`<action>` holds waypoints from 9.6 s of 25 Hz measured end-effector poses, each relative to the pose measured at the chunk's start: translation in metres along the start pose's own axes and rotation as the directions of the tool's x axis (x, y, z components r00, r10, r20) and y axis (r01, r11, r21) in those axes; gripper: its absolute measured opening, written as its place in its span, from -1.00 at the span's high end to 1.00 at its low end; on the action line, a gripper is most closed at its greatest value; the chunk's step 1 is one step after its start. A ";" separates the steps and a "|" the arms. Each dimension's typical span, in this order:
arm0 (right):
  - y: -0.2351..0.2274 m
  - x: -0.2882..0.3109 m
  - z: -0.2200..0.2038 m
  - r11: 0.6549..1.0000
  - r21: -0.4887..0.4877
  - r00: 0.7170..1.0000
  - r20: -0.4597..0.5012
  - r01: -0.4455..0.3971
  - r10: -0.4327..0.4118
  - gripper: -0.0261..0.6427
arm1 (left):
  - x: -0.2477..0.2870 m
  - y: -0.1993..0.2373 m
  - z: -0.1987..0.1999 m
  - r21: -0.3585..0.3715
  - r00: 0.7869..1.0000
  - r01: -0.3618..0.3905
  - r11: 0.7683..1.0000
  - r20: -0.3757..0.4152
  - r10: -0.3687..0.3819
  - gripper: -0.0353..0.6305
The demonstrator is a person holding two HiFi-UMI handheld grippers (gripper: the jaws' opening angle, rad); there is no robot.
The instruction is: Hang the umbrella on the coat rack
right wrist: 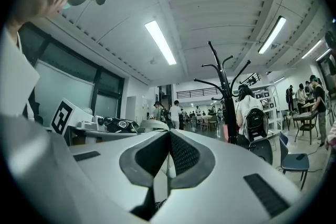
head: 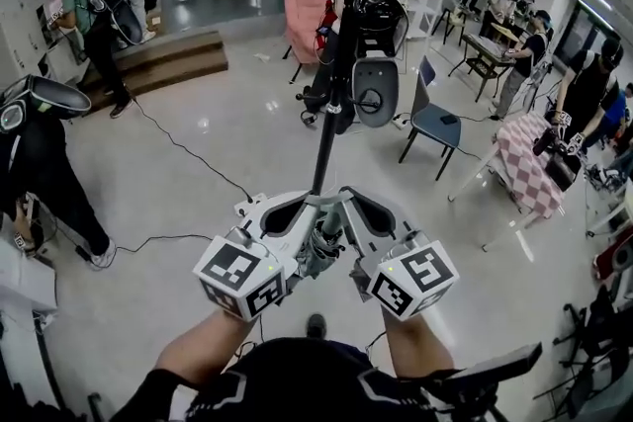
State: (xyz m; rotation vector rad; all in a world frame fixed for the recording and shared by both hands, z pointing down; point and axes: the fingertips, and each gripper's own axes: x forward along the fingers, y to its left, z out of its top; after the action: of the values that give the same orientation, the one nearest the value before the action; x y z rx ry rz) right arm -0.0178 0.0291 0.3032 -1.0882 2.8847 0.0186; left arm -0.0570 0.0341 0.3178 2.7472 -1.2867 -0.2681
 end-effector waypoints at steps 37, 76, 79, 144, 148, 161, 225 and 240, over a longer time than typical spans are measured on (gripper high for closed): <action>-0.157 0.038 0.021 0.979 -0.020 0.977 0.056 -0.203 0.204 0.89 | 0.166 0.019 0.004 0.097 0.992 -0.124 0.988 -0.022 0.126 0.86; -0.248 0.204 0.106 0.990 -0.140 0.989 0.143 -0.004 0.024 0.90 | 0.277 0.155 0.112 0.154 0.988 0.114 0.981 0.086 -0.128 0.86; -0.257 0.211 0.117 0.990 -0.140 0.988 0.157 0.020 0.002 0.89 | 0.286 0.160 0.122 0.142 0.985 0.131 0.981 0.097 -0.145 0.86; -0.303 0.253 0.118 0.986 -0.114 0.984 0.145 0.119 -0.102 0.89 | 0.324 0.208 0.134 0.172 0.975 0.203 0.964 0.053 -0.215 0.86; -0.301 0.256 0.118 0.985 -0.121 0.985 0.142 0.119 -0.101 0.90 | 0.321 0.211 0.134 0.171 0.976 0.200 0.965 0.055 -0.212 0.86; -0.310 0.262 0.104 0.988 -0.107 0.989 0.110 0.114 -0.102 0.89 | 0.334 0.219 0.120 0.154 0.981 0.189 0.970 0.023 -0.195 0.86; -0.321 0.260 0.065 0.980 -0.136 0.985 0.116 0.146 -0.131 0.89 | 0.347 0.237 0.079 0.245 0.995 0.081 0.966 0.038 -0.093 0.86; -0.297 0.197 0.052 0.983 -0.095 0.981 0.136 0.155 -0.141 0.89 | 0.304 0.200 0.049 0.222 1.000 0.012 0.975 0.017 -0.016 0.86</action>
State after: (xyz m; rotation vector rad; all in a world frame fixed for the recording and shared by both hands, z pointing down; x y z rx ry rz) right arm 0.0335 -0.3219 0.2430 -1.2666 2.7089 0.2279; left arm -0.0259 -0.3281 0.2656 2.9444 -1.3806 -0.1593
